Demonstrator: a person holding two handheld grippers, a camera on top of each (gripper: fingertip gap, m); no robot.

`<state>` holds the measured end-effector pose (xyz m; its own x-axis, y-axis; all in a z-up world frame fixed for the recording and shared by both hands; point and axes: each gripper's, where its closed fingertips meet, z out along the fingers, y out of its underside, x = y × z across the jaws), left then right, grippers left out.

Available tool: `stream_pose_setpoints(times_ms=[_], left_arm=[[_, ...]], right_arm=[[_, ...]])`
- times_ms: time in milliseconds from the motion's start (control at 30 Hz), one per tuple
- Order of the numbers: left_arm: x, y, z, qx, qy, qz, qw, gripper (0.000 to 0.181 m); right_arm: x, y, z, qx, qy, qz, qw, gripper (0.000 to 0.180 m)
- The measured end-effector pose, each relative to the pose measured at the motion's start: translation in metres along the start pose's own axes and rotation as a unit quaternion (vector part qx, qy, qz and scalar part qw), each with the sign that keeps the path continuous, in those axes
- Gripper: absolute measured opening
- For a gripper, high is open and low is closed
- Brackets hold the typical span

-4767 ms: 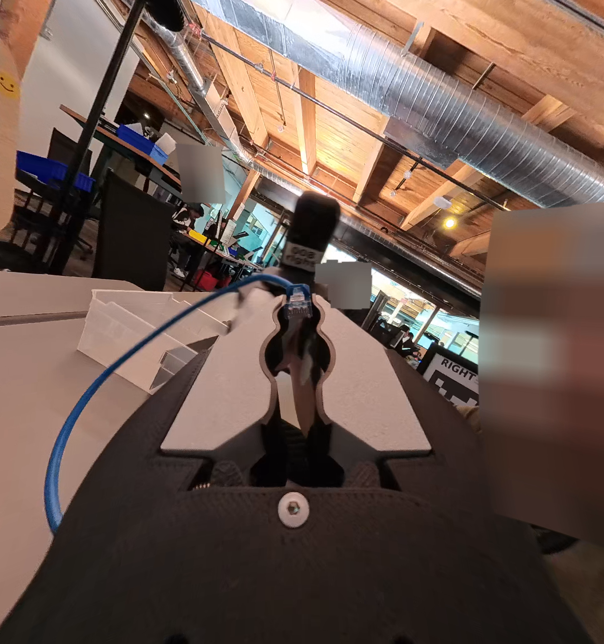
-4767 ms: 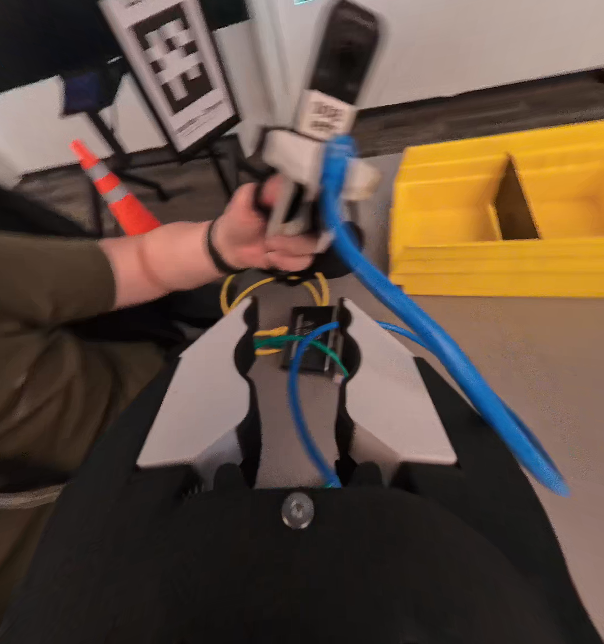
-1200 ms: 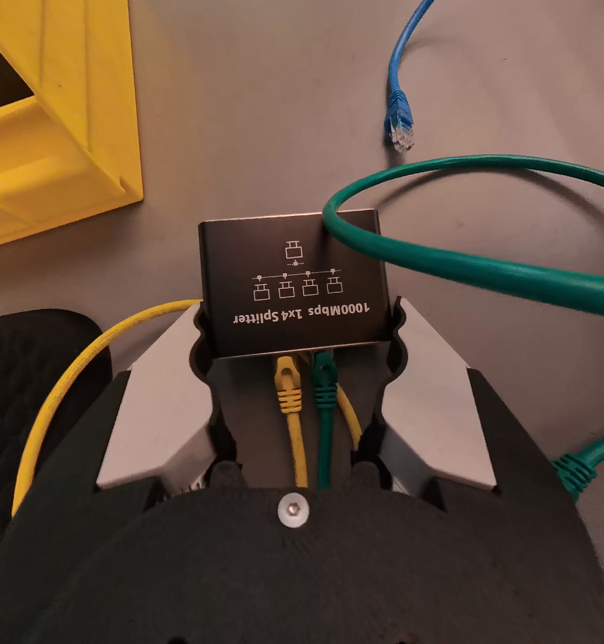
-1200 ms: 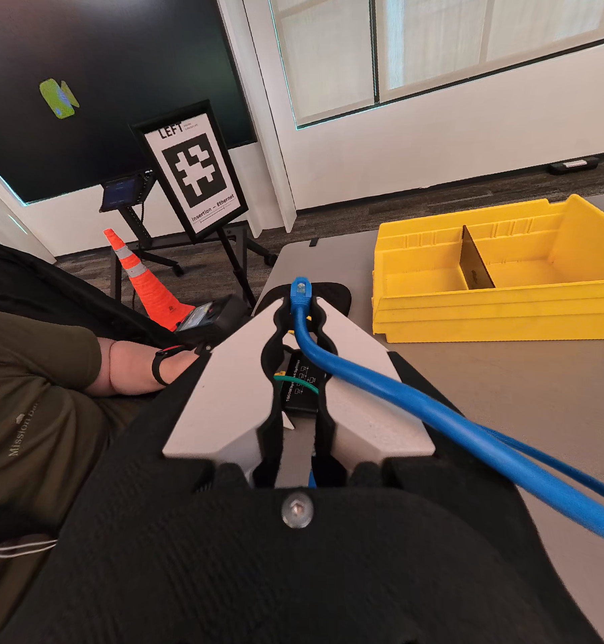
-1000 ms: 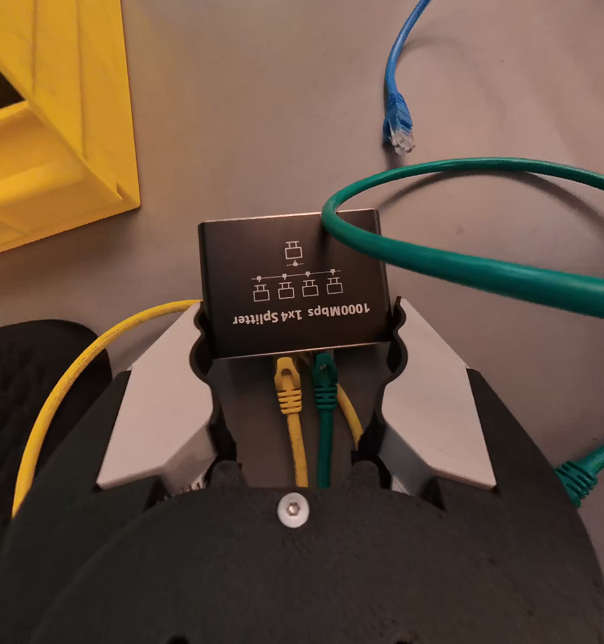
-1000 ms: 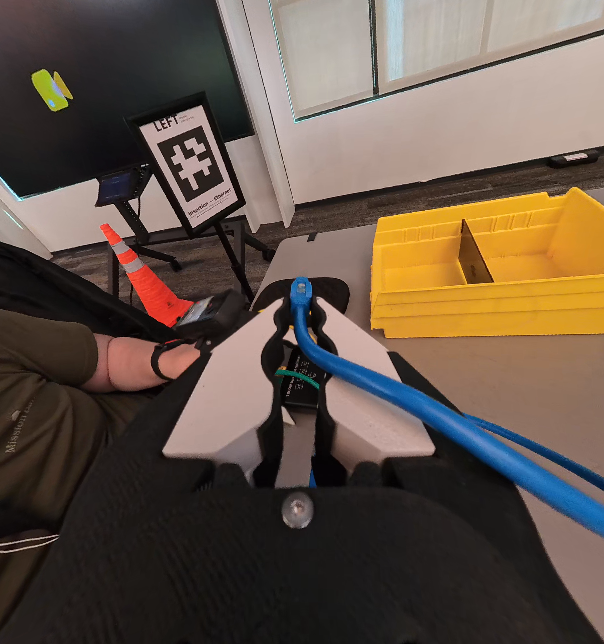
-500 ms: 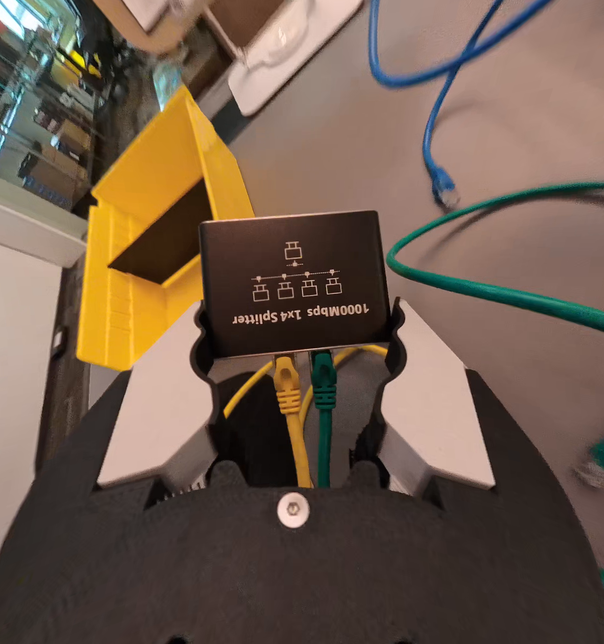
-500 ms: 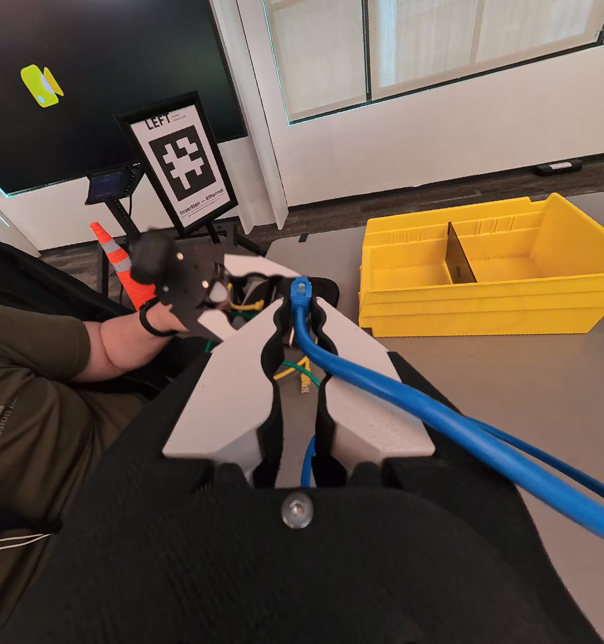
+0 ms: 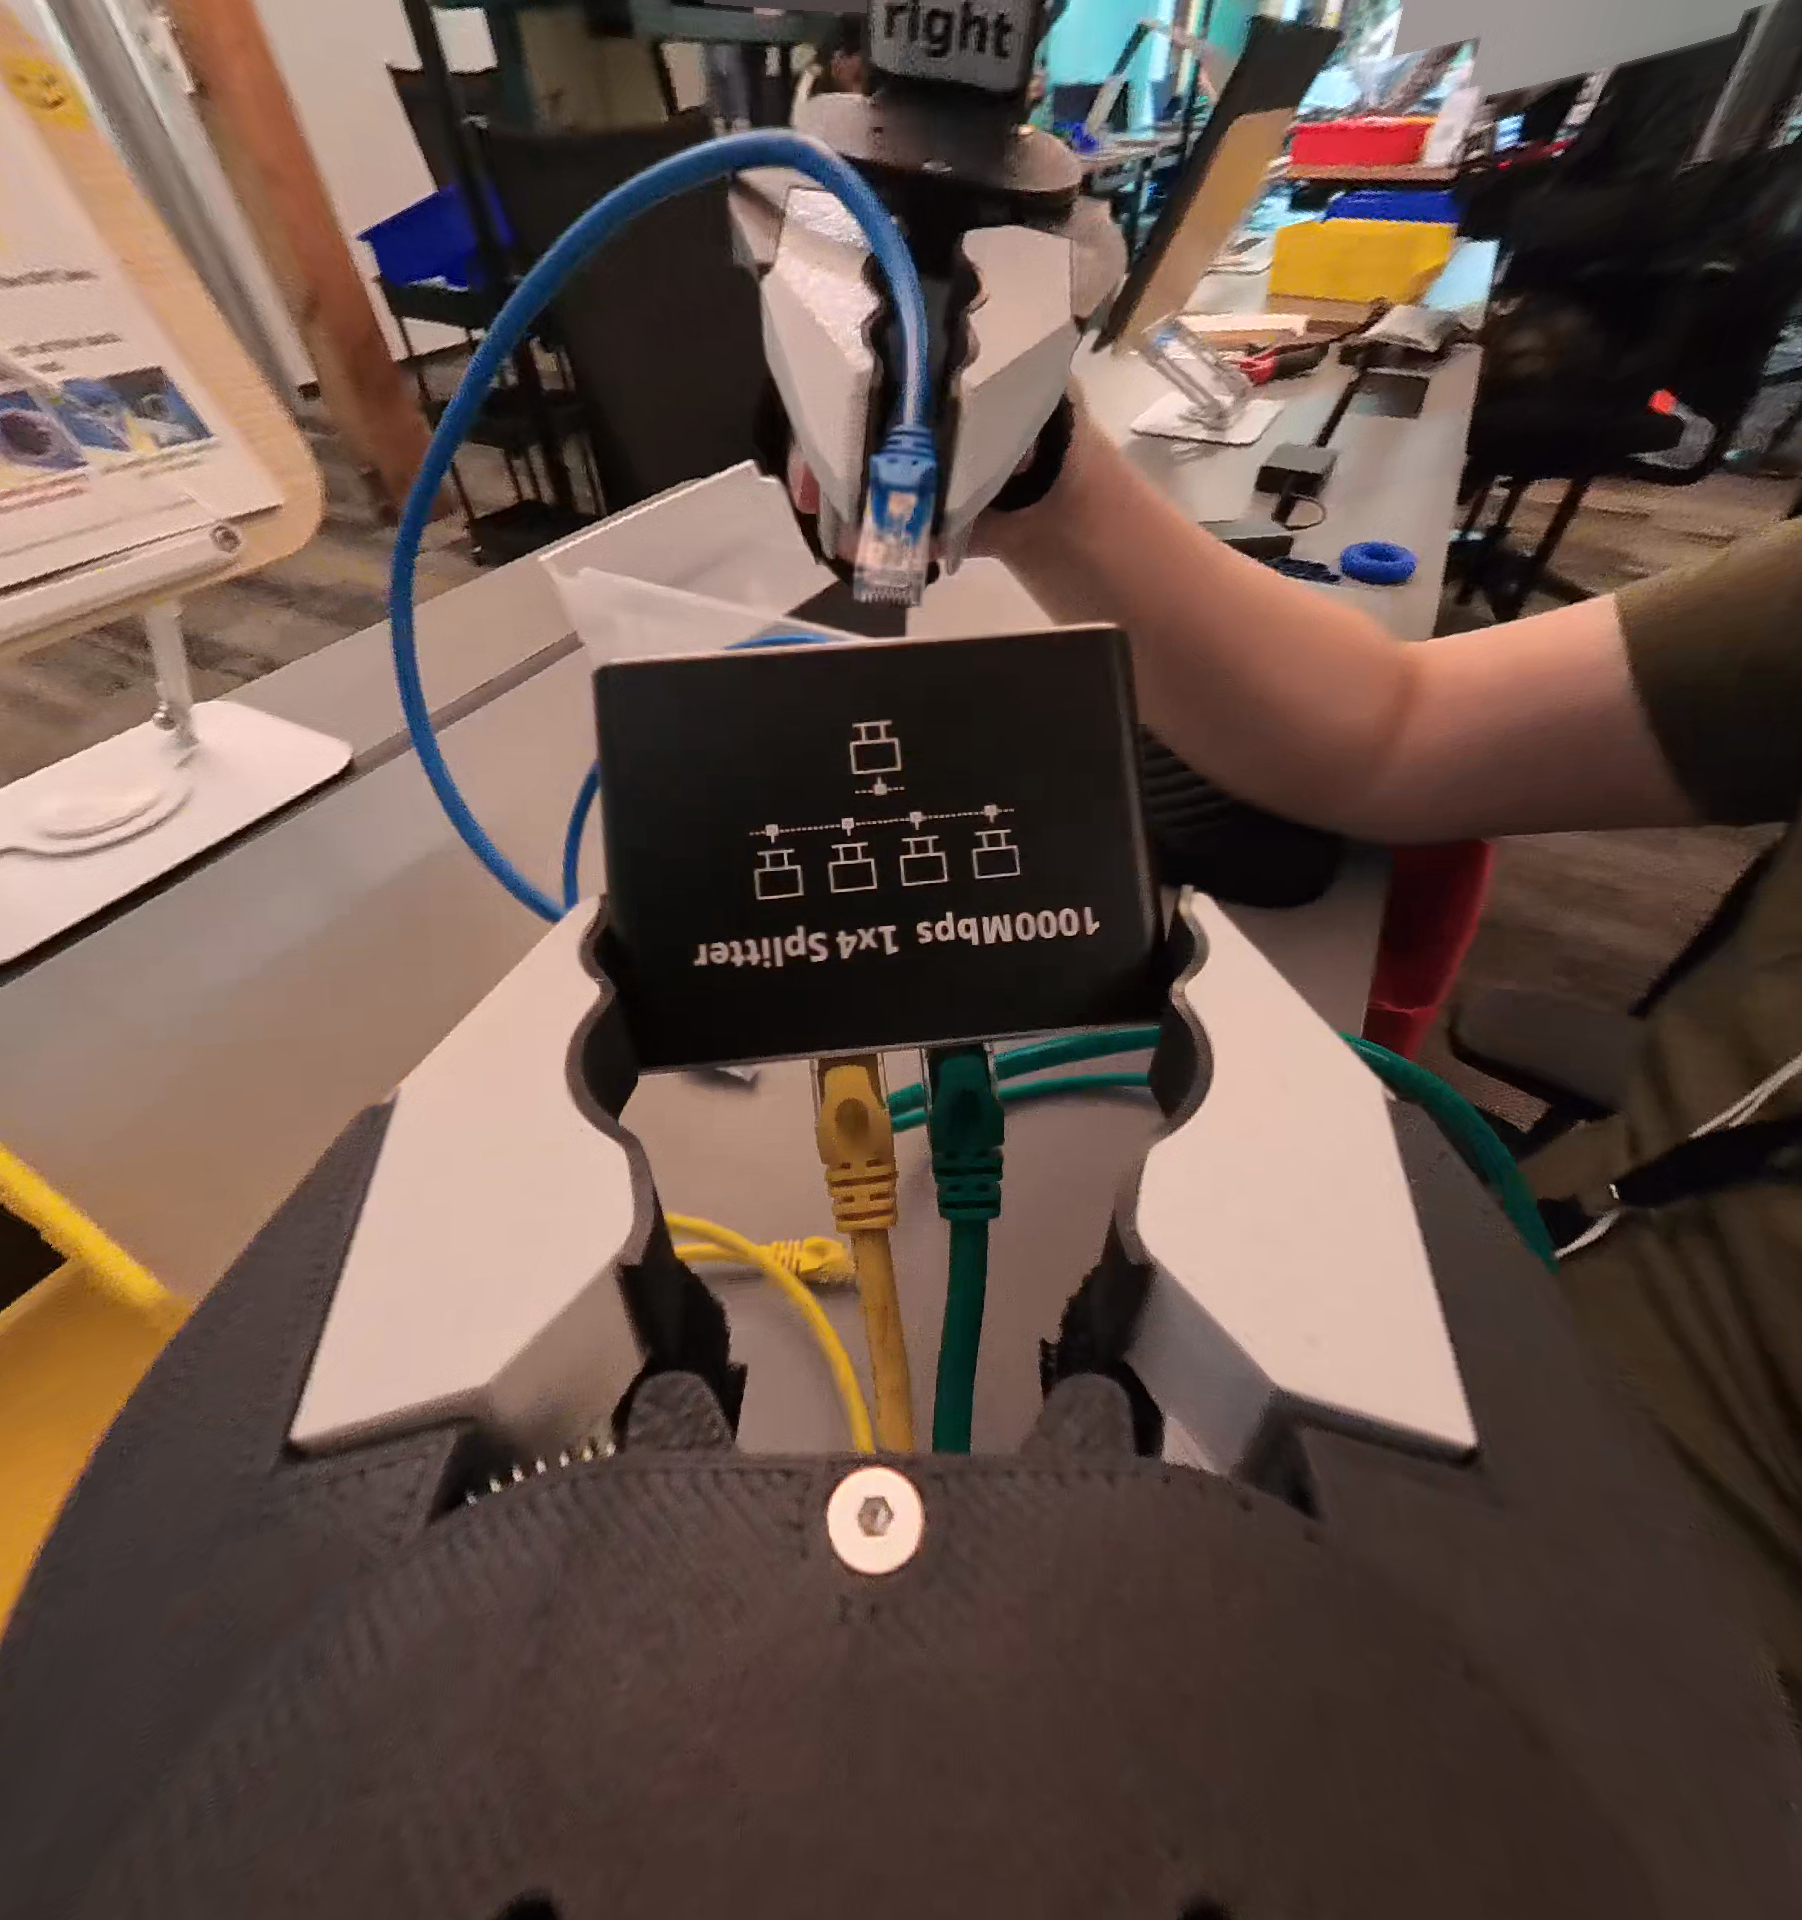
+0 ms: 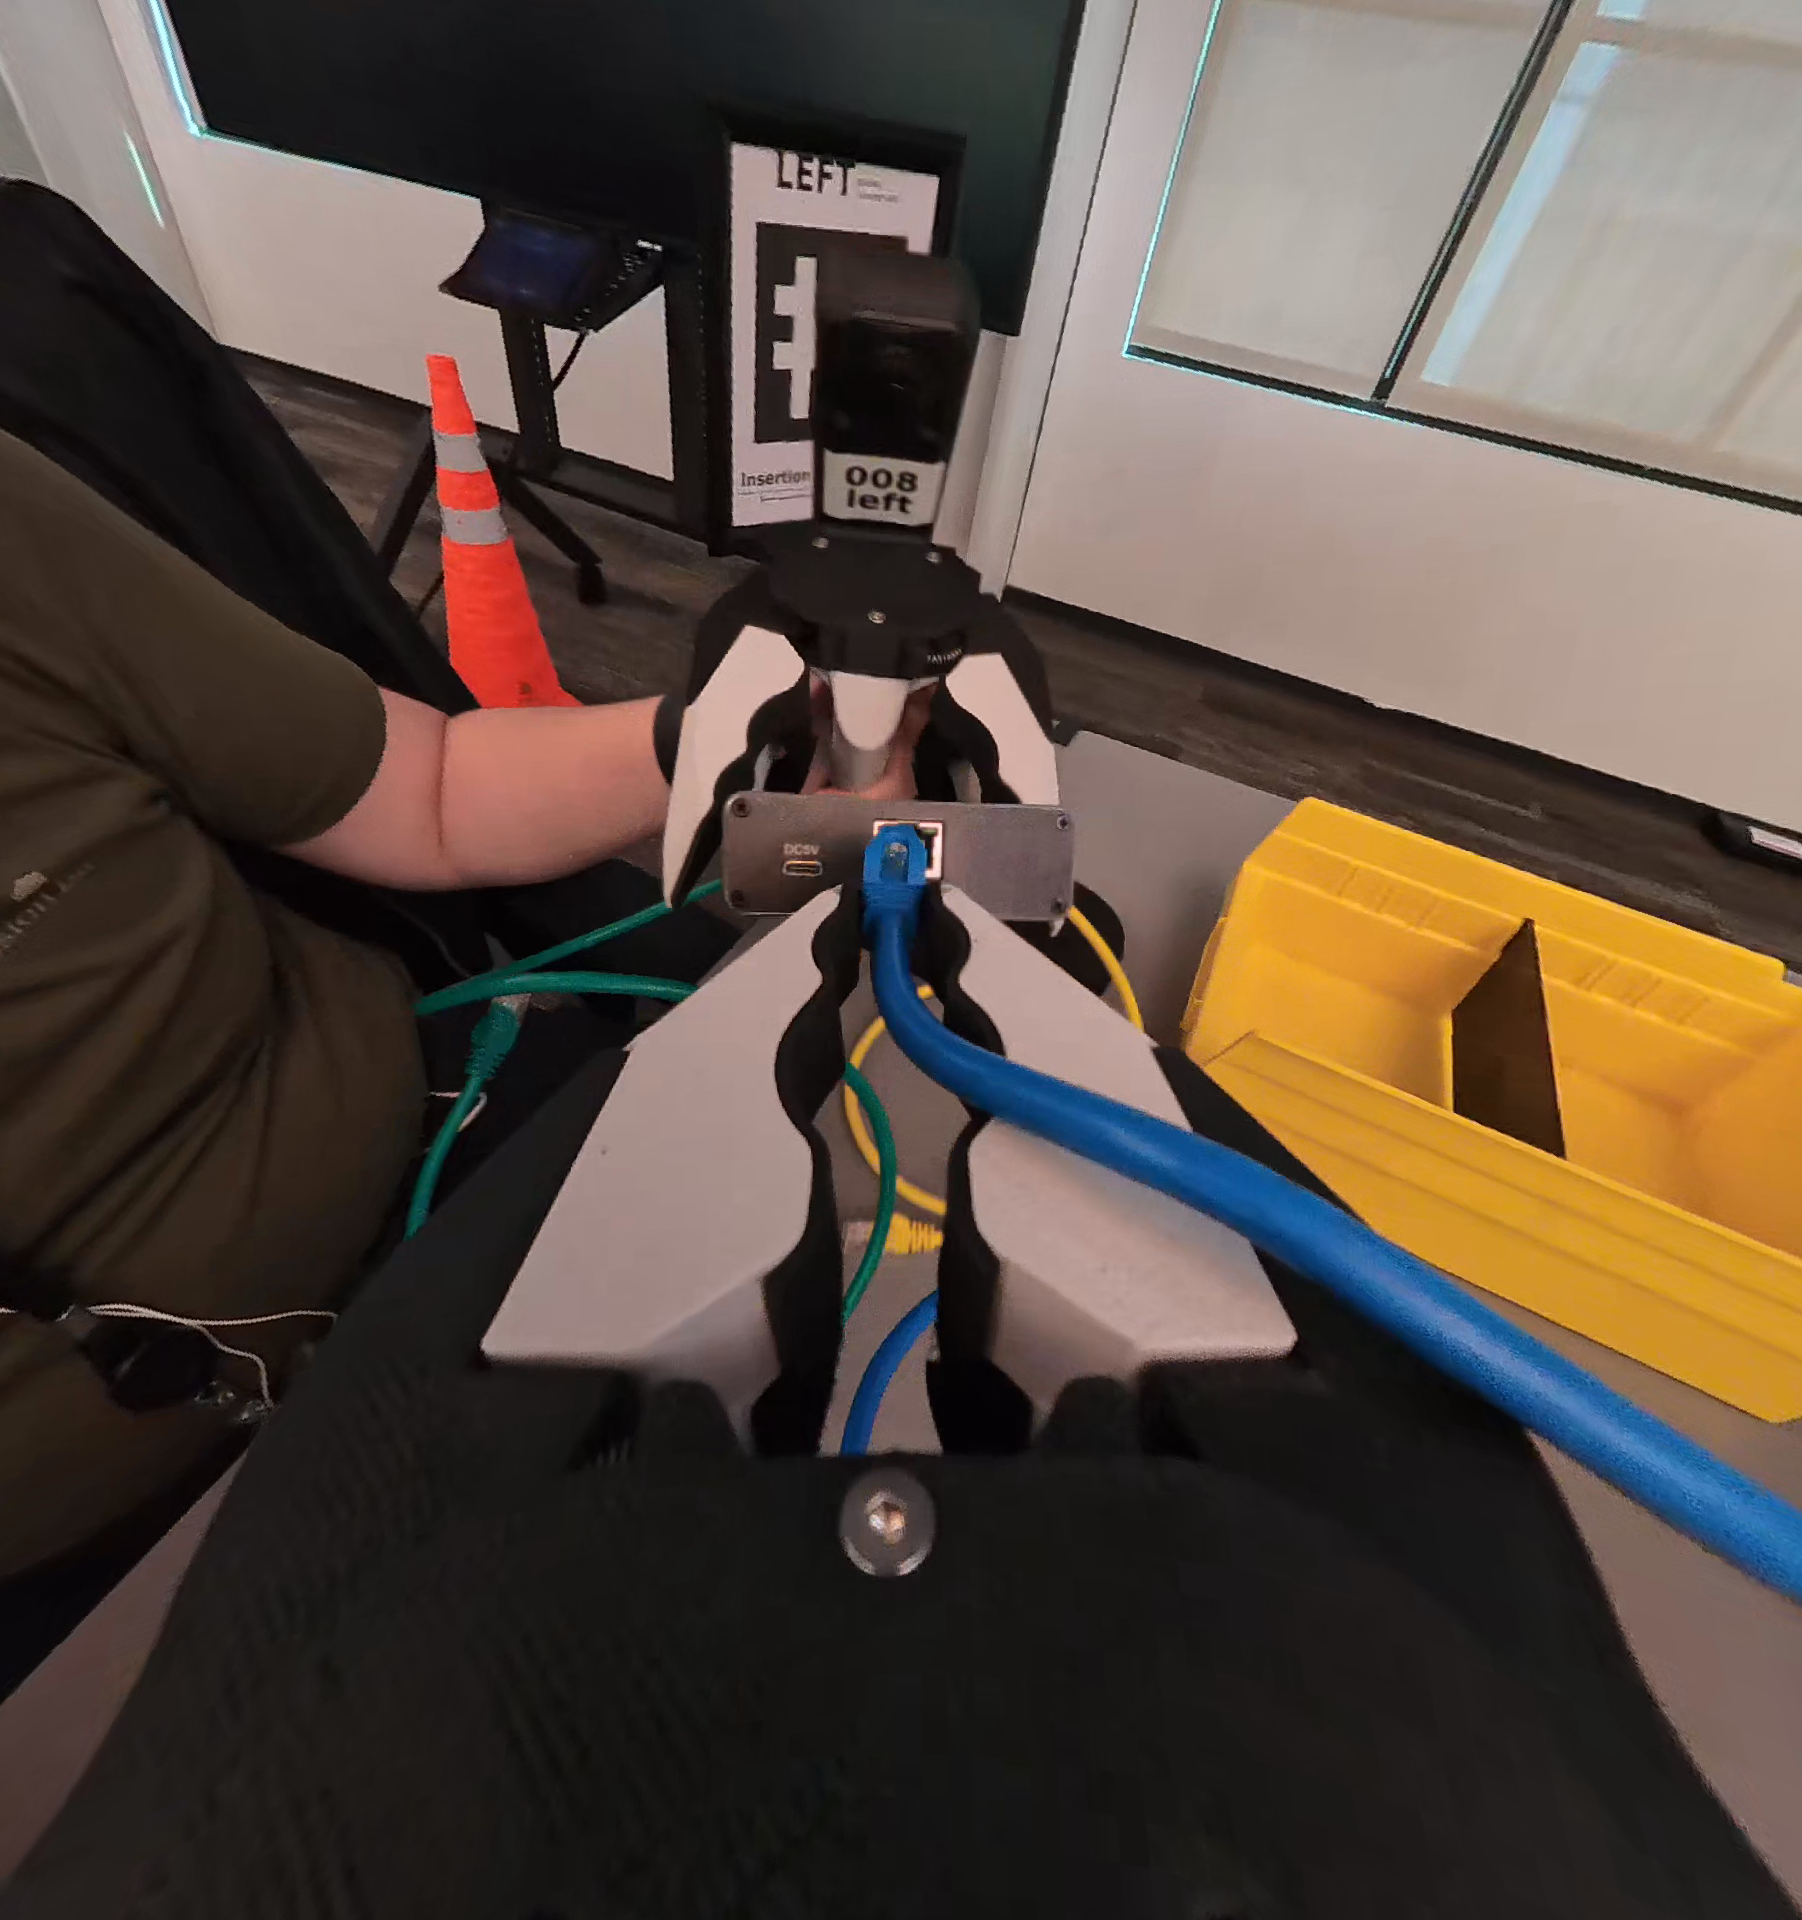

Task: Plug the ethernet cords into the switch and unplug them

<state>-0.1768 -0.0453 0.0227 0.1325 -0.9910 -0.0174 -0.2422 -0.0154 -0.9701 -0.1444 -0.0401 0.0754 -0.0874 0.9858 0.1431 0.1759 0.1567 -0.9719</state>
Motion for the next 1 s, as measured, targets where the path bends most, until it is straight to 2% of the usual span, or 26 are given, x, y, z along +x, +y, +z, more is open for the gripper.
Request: stream_pose_setpoints(times_ms=[33, 400, 567, 733, 1000], left_arm=[[0.002, 0.0, 0.001, 0.002, 0.006, 0.002, 1.0, 0.101], [0.016, -0.006, 0.009, -0.005, 0.062, 0.032, 0.998, 0.101], [0.015, 0.0, 0.014, -0.053, 0.062, 0.033, 0.996, 0.102], [0.015, -0.006, 0.016, -0.05, 0.077, 0.02, 0.996, 0.101], [0.015, -0.004, 0.021, -0.052, 0.076, 0.025, 0.995, 0.101]], right_arm=[[-0.002, -0.001, 0.001, 0.0, -0.006, 0.0, 1.0, 0.011], [-0.011, 0.003, 0.0, -0.012, -0.033, 0.001, 0.999, 0.011], [-0.012, 0.01, -0.003, -0.043, -0.028, -0.008, 0.999, 0.011], [-0.011, 0.006, -0.007, -0.043, -0.015, -0.009, 0.999, 0.012], [-0.013, 0.014, -0.006, -0.096, -0.004, 0.019, 0.995, 0.011]])
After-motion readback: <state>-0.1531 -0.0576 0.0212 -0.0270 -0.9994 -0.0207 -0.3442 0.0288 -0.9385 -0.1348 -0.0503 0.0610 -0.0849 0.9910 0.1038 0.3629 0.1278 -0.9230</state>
